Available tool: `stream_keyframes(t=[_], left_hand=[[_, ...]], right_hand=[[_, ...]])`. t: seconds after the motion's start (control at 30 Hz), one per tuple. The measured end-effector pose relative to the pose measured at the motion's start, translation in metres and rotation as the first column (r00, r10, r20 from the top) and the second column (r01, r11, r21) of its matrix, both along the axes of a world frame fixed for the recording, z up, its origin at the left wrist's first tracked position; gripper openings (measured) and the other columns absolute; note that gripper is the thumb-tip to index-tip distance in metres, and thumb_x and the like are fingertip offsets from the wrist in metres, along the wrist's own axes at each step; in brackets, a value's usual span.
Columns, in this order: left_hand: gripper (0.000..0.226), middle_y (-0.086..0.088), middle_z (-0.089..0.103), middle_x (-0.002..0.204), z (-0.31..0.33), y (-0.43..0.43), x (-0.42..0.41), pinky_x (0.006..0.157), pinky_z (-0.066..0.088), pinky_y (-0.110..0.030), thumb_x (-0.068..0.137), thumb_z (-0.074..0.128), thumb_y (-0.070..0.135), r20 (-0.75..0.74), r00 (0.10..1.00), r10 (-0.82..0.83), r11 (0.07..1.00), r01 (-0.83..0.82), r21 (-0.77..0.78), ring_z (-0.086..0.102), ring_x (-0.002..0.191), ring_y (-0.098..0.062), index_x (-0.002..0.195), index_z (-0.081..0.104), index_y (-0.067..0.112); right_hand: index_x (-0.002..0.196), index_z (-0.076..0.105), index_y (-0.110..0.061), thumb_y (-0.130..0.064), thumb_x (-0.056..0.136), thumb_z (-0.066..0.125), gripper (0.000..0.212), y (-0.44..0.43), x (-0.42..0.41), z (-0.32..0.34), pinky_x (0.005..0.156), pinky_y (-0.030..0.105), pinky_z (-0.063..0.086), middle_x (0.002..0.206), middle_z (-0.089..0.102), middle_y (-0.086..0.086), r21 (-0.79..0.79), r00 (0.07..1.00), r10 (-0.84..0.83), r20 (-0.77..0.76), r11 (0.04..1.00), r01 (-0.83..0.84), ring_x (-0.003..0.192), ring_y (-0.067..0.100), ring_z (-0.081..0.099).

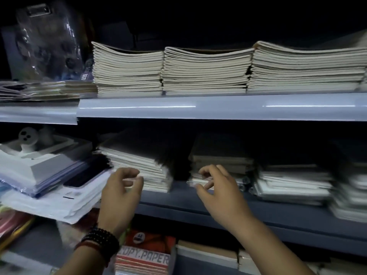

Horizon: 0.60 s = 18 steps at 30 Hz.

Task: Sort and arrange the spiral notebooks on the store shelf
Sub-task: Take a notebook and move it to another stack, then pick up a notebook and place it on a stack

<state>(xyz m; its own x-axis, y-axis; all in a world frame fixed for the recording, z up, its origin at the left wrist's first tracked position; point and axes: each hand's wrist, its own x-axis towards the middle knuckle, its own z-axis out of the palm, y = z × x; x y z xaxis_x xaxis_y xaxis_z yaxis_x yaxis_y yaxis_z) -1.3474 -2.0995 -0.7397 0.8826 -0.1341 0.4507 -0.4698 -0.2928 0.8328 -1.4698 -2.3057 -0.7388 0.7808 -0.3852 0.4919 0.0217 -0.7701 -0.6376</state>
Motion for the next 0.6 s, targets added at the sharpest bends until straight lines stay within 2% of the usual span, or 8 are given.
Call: stream_keyframes(t=[0.07, 0.17, 0.2, 0.33, 0.4, 0.5, 0.6], left_hand=[[0.011, 0.011, 0.064, 0.106, -0.01, -0.024, -0.02, 0.081, 0.052, -0.029, 0.092, 0.068, 0.029, 0.015, 0.994, -0.11, 0.989, 0.107, 0.106, 0.06, 0.094, -0.004, 0.101, 0.062, 0.033], [0.021, 0.018, 0.059, 0.105, -0.021, -0.064, -0.044, 0.081, 0.039, -0.008, 0.089, 0.069, 0.023, 0.136, 0.96, -0.244, 0.928, 0.191, 0.319, 0.055, 0.097, 0.003, 0.104, 0.059, 0.034], [0.023, 0.02, 0.056, 0.104, -0.024, -0.078, -0.05, 0.082, 0.039, -0.009, 0.089, 0.07, 0.022, 0.161, 0.945, -0.285, 0.905, 0.21, 0.369, 0.054, 0.097, 0.002, 0.104, 0.058, 0.035], [0.019, 0.019, 0.055, 0.103, -0.03, -0.135, -0.077, 0.089, 0.049, -0.034, 0.088, 0.063, 0.033, 0.241, 0.878, -0.414, 0.824, 0.249, 0.508, 0.053, 0.097, -0.006, 0.106, 0.059, 0.034], [0.019, 0.018, 0.055, 0.102, -0.031, -0.162, -0.093, 0.087, 0.05, -0.036, 0.086, 0.056, 0.039, 0.274, 0.836, -0.475, 0.799, 0.28, 0.532, 0.054, 0.097, -0.008, 0.105, 0.058, 0.035], [0.017, 0.017, 0.051, 0.1, -0.036, -0.199, -0.116, 0.083, 0.048, -0.03, 0.089, 0.06, 0.035, 0.306, 0.783, -0.541, 0.774, 0.32, 0.547, 0.053, 0.096, -0.009, 0.106, 0.058, 0.034], [0.009, 0.01, 0.046, 0.094, -0.037, -0.226, -0.131, 0.072, 0.051, -0.035, 0.089, 0.065, 0.029, 0.32, 0.802, -0.504, 0.814, 0.317, 0.487, 0.055, 0.084, -0.015, 0.097, 0.059, 0.029]], right_hand=[[0.116, 0.053, -0.032, -0.032, 0.097, 0.059, 0.02, -0.019, -0.027, -0.007, 0.083, 0.033, 0.052, 0.113, 0.044, -0.022, -0.044, 0.998, -0.056, 0.002, 0.997, 0.056, 0.091, 0.004, 0.055], [0.121, 0.051, -0.031, -0.032, 0.099, 0.057, 0.023, -0.049, -0.065, -0.014, 0.086, 0.031, 0.051, 0.115, 0.04, -0.02, -0.131, 0.99, -0.141, -0.004, 0.982, 0.139, 0.103, 0.004, 0.05], [0.123, 0.051, -0.03, -0.033, 0.099, 0.056, 0.025, -0.059, -0.077, -0.016, 0.085, 0.029, 0.051, 0.115, 0.04, -0.019, -0.175, 0.984, -0.177, -0.008, 0.969, 0.173, 0.104, 0.004, 0.049], [0.124, 0.05, -0.028, -0.035, 0.099, 0.054, 0.026, -0.096, -0.125, -0.022, 0.079, 0.022, 0.047, 0.119, 0.039, -0.016, -0.315, 0.941, -0.336, -0.038, 0.898, 0.308, 0.105, 0.005, 0.048], [0.124, 0.05, -0.028, -0.034, 0.099, 0.053, 0.025, -0.111, -0.148, -0.027, 0.08, 0.027, 0.05, 0.119, 0.039, -0.014, -0.327, 0.918, -0.394, -0.04, 0.873, 0.361, 0.108, 0.008, 0.047], [0.124, 0.048, -0.028, -0.034, 0.1, 0.052, 0.025, -0.132, -0.178, -0.035, 0.079, 0.028, 0.05, 0.12, 0.039, -0.012, -0.327, 0.883, -0.466, -0.057, 0.844, 0.424, 0.108, 0.009, 0.046], [0.123, 0.051, -0.025, -0.031, 0.098, 0.055, 0.026, -0.152, -0.199, -0.037, 0.075, 0.029, 0.048, 0.116, 0.042, -0.01, -0.327, 0.856, -0.513, -0.053, 0.819, 0.471, 0.105, 0.012, 0.048]])
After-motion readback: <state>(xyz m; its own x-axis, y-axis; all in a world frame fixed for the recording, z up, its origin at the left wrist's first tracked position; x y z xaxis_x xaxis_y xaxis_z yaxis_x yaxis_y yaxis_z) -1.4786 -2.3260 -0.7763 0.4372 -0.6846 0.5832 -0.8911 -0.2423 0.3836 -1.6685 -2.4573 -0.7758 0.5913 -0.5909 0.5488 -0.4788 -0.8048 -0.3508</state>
